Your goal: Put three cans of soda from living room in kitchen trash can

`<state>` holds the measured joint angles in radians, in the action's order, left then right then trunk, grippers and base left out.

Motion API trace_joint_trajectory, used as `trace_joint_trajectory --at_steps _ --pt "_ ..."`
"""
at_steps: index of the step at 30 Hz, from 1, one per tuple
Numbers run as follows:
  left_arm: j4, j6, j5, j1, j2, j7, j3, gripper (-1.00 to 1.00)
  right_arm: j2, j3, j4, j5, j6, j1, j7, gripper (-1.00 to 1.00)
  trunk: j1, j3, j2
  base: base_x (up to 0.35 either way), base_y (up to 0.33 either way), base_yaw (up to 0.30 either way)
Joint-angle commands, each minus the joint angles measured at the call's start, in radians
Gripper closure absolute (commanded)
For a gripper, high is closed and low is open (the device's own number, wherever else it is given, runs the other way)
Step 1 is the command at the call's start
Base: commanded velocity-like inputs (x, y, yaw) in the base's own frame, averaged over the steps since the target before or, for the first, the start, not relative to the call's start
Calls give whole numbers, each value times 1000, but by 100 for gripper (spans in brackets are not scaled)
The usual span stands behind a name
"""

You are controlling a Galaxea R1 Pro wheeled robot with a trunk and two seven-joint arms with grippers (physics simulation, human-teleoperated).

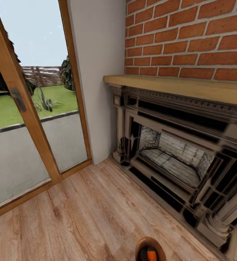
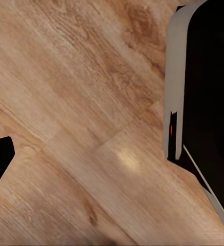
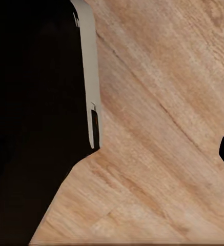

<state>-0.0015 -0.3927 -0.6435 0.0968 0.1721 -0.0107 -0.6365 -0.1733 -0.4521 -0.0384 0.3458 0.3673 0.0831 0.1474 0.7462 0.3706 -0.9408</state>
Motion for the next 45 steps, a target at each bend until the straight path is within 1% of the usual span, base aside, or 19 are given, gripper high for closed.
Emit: trace_joint_trajectory --at_steps 1,8,10,11,13,25,28,39,45 --pt "0 0 0 0 1 0 3 -100 -3 0 0 0 -1 3 0 -100 -4 -2 7 0 0 -90" --pt "0 2 -1 -1 8 0 11 -100 -11 0 0 -1 -5 20 -2 -100 -31 -14 56 0 0 -93" --pt "0 2 -2 -1 9 0 12 -100 -11 0 0 -1 -6 22 -12 -100 -38 -18 70 0 0 -95" --pt "0 2 -2 -1 11 0 13 -100 -11 0 0 -1 -9 23 -53 -100 -42 -19 77 0 0 -95" --pt "1 3 -2 -2 12 0 13 -100 -13 0 0 -1 -10 24 -78 -100 -50 -23 91 0 0 -97" --pt "3 6 -2 -2 12 0 14 -100 -9 1 2 -1 -7 24 -94 -100 -96 -43 175 0 0 -101" --pt "2 2 -2 -3 7 -3 14 -100 -4 -1 9 -1 -4 24 -95 -100 -96 -41 175 0 0 -48" --pt "-1 5 -2 -10 0 -5 12 -100 -1 3 19 1 -8 23 -97 -100 -96 -39 175 0 0 -11" --pt "-4 3 -1 -15 -26 0 5 -100 4 5 20 1 -8 23 -97 -100 -96 -39 175 0 0 0"
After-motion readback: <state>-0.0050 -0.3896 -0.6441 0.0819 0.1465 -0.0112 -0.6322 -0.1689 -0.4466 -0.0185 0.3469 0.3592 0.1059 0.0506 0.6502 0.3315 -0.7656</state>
